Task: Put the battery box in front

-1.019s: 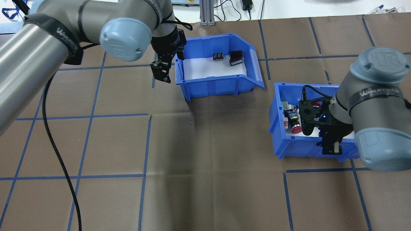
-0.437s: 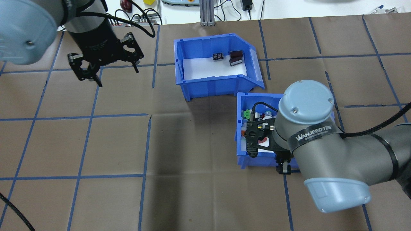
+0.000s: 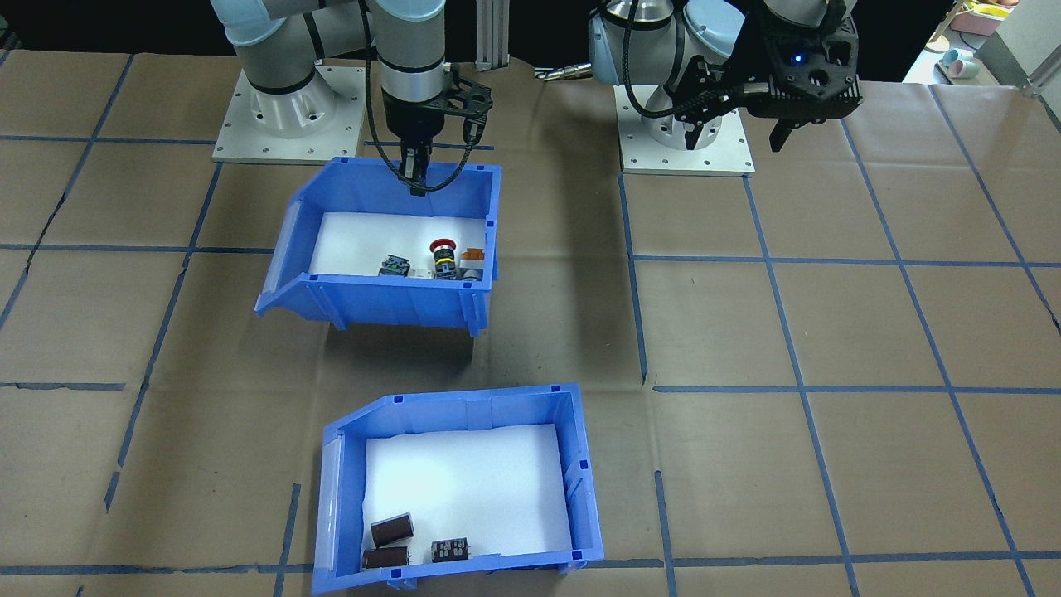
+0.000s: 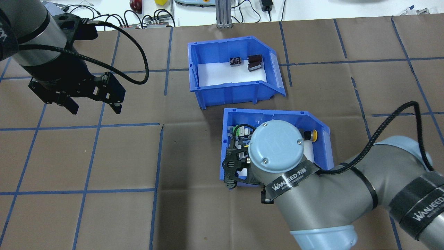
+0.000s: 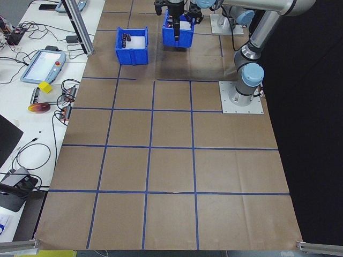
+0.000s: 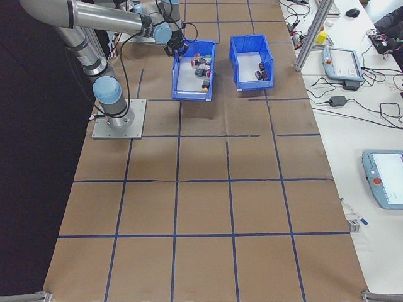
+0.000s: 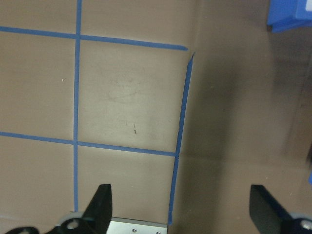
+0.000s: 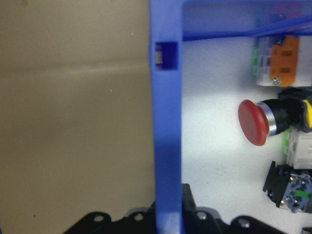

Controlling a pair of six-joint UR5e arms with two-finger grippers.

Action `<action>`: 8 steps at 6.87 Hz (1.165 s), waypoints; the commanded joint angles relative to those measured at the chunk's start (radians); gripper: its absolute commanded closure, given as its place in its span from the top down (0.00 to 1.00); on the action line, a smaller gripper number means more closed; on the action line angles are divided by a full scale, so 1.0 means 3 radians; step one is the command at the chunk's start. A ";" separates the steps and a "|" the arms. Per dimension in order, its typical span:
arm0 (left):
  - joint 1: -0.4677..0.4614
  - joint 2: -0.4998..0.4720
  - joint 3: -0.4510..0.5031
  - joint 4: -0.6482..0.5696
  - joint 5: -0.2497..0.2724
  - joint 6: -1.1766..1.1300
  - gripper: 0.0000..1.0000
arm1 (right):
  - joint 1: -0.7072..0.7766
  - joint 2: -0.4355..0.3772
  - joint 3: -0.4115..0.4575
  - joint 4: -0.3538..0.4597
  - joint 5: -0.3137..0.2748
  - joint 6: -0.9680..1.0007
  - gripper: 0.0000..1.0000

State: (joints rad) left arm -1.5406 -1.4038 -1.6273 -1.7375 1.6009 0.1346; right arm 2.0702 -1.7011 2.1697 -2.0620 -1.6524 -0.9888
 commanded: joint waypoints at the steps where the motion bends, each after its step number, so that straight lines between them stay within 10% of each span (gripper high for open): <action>1: -0.0003 0.0123 -0.0047 -0.0007 -0.0013 0.0370 0.99 | 0.0237 0.0198 0.0008 -0.0142 -0.0014 0.0121 0.11; 5: -0.0024 0.0200 -0.0097 -0.0043 -0.0028 0.0034 1.00 | 0.0405 0.0342 0.0018 -0.0132 -0.0004 0.0014 0.13; 6: -0.0034 0.0144 -0.0073 -0.0032 -0.0029 -0.0095 1.00 | 0.0411 0.0347 0.0013 -0.0137 -0.0014 0.0034 0.39; 7: -0.0049 0.0129 -0.0032 -0.0047 -0.0125 -0.0374 1.00 | 0.0411 0.0347 0.0013 -0.0132 0.0006 0.0079 0.99; 8: -0.0135 0.0103 -0.0026 -0.0043 -0.0141 -0.0372 1.00 | 0.0376 0.0322 -0.0002 -0.0117 -0.0004 0.0085 1.00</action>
State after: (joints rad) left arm -1.5609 -1.3648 -1.6398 -1.7503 1.5706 0.0513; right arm 2.1896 -1.5996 2.1724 -2.1007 -1.6528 -0.9686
